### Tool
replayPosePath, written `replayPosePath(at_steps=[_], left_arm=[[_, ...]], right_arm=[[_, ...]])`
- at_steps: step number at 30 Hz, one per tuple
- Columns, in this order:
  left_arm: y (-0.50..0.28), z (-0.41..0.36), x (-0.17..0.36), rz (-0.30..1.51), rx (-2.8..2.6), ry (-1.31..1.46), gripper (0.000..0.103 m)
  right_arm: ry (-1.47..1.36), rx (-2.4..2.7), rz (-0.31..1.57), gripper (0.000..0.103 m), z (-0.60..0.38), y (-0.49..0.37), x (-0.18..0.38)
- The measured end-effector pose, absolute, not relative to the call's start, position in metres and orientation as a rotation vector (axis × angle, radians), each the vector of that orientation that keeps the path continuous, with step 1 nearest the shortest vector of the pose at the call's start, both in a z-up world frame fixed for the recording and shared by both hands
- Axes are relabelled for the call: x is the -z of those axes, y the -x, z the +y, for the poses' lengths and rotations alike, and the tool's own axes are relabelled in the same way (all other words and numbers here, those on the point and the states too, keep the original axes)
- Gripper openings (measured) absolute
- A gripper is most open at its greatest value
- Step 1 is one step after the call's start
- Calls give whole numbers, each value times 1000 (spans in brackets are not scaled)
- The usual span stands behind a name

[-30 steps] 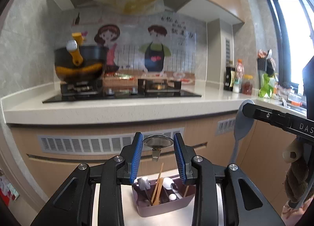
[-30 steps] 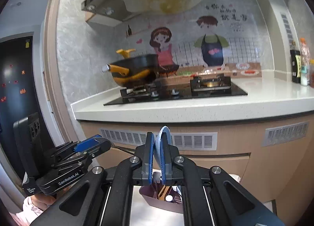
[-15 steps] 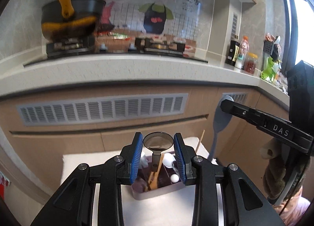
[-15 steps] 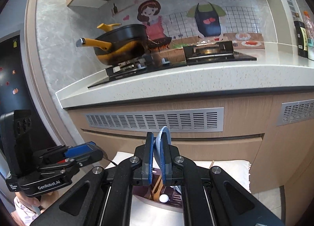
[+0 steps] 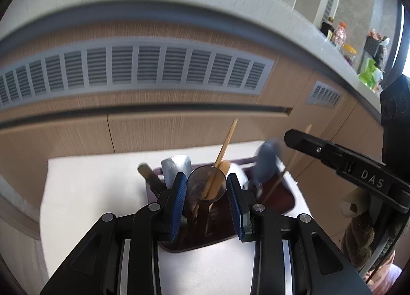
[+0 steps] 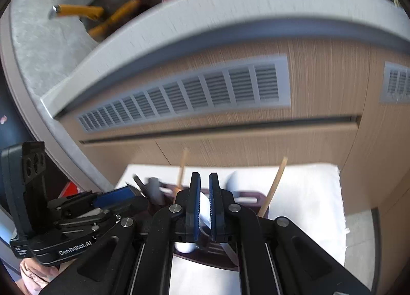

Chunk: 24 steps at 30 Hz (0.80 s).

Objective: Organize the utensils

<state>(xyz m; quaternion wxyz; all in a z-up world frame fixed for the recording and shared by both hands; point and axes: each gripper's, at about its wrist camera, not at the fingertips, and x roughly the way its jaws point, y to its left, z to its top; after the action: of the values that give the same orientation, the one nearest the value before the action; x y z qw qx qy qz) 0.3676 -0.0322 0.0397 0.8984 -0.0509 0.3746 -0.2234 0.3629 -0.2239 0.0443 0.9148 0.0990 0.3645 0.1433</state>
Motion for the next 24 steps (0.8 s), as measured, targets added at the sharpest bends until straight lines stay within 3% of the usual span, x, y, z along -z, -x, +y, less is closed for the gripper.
replayPosePath(at_steps=[4, 7, 12, 18, 22, 24], left_arm=[[-372, -33, -22, 807, 463, 117, 35], [-366, -35, -19, 785, 437, 87, 37], [-340, -22, -43, 671, 388, 91, 56], [-262, -5, -64, 503, 240, 63, 79], [-201, -8, -61, 409, 148, 5, 99], [-170, -12, -53, 391, 116, -46, 103]], right_arm=[[-174, -267, 775, 9, -225, -359, -28], [-142, -243, 752, 29, -227, -344, -28], [-113, -160, 644, 69, -235, -301, -45], [-47, -43, 547, 92, -229, -229, -59], [11, 13, 503, 96, -219, -172, -55], [9, 28, 501, 97, -217, -144, -48]])
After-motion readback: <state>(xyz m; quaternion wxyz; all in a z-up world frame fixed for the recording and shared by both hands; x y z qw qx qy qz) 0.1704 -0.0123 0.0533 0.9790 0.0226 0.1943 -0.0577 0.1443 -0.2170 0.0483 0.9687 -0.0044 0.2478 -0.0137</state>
